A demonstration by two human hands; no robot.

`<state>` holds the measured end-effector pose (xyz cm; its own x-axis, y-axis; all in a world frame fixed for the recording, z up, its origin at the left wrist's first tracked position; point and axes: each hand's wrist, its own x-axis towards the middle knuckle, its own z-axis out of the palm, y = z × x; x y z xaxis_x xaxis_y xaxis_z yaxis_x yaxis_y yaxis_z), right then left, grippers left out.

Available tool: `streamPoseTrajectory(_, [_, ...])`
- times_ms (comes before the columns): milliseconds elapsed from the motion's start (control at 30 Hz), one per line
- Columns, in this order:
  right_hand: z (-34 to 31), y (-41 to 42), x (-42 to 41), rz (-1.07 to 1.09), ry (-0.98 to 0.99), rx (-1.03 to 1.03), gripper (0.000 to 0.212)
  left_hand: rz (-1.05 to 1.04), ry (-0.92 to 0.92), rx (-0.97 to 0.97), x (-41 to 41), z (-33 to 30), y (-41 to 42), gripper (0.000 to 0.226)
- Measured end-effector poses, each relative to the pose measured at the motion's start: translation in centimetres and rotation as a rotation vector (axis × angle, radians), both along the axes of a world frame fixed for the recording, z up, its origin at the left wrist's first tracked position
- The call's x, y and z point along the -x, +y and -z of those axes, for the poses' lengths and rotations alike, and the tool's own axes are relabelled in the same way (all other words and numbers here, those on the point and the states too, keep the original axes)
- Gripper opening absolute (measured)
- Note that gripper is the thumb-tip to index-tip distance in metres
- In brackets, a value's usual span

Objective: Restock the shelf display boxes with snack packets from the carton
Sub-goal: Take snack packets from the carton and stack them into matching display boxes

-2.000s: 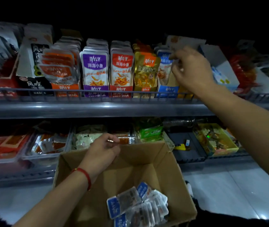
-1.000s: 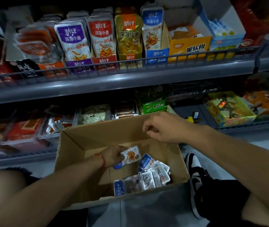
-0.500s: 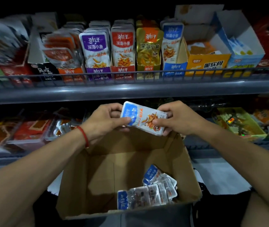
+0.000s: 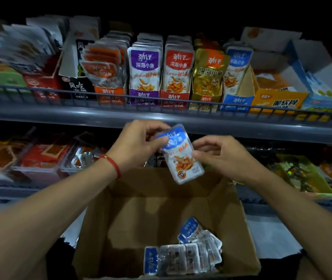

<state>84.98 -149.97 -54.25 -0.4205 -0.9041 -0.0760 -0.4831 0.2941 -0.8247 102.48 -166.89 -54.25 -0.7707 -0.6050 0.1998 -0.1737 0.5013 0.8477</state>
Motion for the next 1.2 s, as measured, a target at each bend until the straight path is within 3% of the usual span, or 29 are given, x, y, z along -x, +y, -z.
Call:
streamPoseTrajectory(133, [-0.9, -0.2, -1.1, -0.001, 0.249, 0.219, 0.033, 0.107, -0.059, 0.129, -0.2, -0.6, 1.3, 0.029])
streamPoseTrajectory(233, [-1.2, -0.1, -1.6, -0.042, 0.395, 0.236, 0.021, 0.125, -0.036, 0.118, -0.1, -0.7, 1.9, 0.033])
streamPoseTrajectory(433, [-2.5, 2.4, 1.2, 0.116, 0.44, 0.251, 0.013, 0.038, 0.038, 0.027, -0.2, 0.2, 1.2, 0.025])
streamPoseTrajectory(567, [-7.1, 4.4, 5.8, 0.263, 0.352, 0.39, 0.011, -0.051, 0.032, 0.001, -0.5, 1.0, 0.6, 0.021])
streamPoseTrajectory(633, [-10.1, 4.6, 7.9, 0.293, 0.445, 0.478, 0.004, -0.07, 0.0, -0.008, -0.4, 1.1, 0.4, 0.024])
streamPoseTrajectory(767, [-14.4, 3.0, 11.5, 0.347, 0.592, 0.623, 0.01, -0.081, -0.033, -0.029, 0.1, 1.2, 0.2, 0.027])
streamPoseTrajectory(1100, [-13.6, -3.7, 14.9, 0.434, 0.77, 0.405, 0.009, -0.107, -0.045, -0.042, 0.2, 1.4, 0.3, 0.029])
streamPoseTrajectory(1200, [-13.0, -4.9, 15.0, 0.425, 0.726, 0.326, 0.004, -0.108, -0.046, -0.052, 0.2, 1.4, 0.1, 0.03])
